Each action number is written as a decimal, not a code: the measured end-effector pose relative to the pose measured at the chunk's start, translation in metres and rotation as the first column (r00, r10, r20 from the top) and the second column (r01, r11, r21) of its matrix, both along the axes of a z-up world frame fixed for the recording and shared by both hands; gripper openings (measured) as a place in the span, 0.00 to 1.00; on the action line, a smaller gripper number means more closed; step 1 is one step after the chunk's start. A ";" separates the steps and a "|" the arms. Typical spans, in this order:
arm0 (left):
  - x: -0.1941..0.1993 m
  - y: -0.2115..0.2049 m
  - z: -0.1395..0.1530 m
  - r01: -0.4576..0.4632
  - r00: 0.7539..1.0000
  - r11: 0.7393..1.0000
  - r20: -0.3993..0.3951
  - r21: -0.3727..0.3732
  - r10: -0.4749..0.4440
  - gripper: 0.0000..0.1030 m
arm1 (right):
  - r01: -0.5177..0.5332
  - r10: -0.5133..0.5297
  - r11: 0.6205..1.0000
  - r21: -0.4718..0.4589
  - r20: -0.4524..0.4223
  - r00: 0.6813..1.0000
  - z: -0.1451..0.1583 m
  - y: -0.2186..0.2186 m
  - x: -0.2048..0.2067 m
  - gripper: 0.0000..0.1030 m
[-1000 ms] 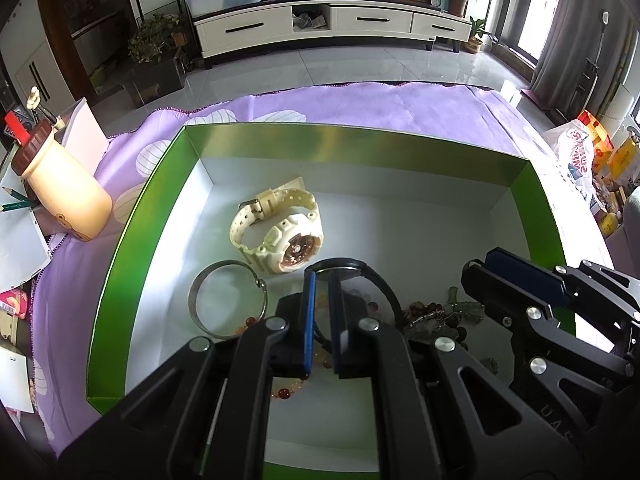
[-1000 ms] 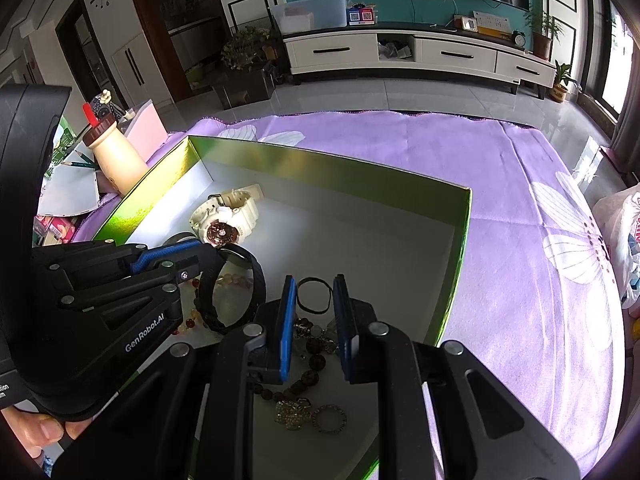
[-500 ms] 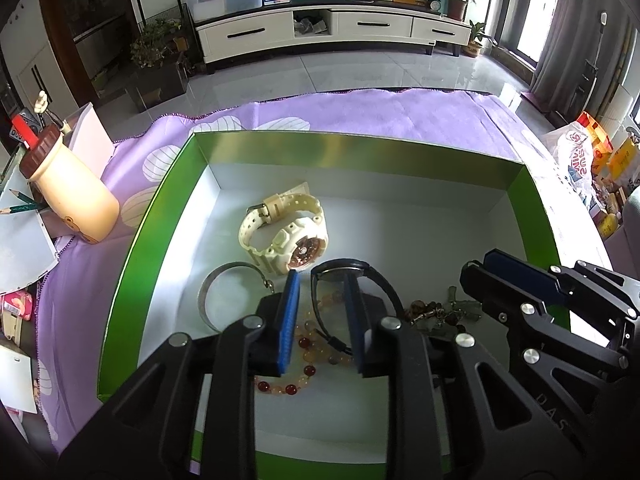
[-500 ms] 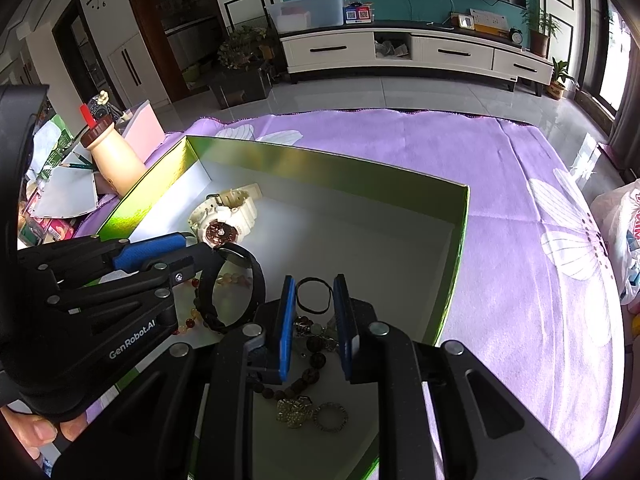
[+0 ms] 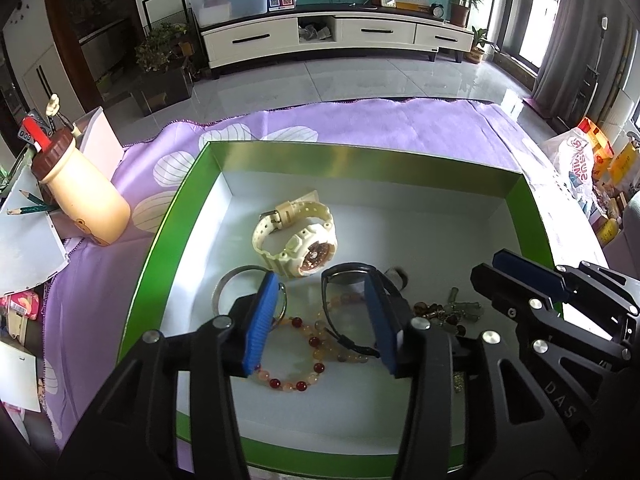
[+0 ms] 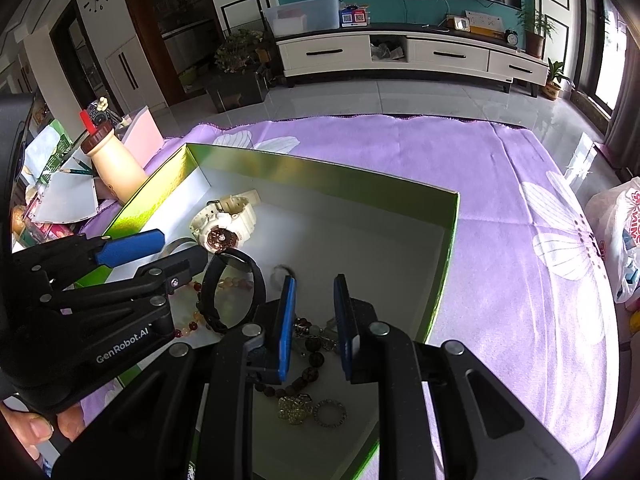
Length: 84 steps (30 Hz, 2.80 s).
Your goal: Organize jewelry
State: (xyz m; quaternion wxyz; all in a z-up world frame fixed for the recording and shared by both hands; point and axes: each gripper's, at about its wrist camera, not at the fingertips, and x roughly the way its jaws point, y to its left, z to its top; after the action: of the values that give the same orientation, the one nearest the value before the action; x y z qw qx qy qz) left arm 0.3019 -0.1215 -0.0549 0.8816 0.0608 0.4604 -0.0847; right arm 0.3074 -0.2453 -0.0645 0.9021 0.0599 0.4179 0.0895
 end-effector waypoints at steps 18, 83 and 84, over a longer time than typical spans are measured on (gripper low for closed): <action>-0.015 0.021 0.027 -0.022 1.000 1.000 0.021 0.003 0.022 0.81 | 0.068 -0.067 0.997 -0.035 0.012 0.998 0.025 -0.007 -0.024 0.67; -0.032 0.050 0.122 -0.068 0.995 0.997 -0.077 0.023 0.069 0.98 | 0.156 -0.172 0.977 -0.147 -0.108 0.979 0.097 0.009 -0.051 0.99; -0.031 0.050 0.121 -0.068 0.994 0.997 -0.080 0.023 0.070 0.98 | 0.156 -0.172 0.977 -0.145 -0.110 0.979 0.097 0.009 -0.051 0.99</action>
State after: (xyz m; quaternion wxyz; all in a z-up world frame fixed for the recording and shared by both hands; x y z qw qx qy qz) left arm 0.2706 -0.0710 0.0660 0.8639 0.0504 0.4984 -0.0518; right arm 0.2567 -0.2364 0.0325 0.8812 0.0383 0.4708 -0.0178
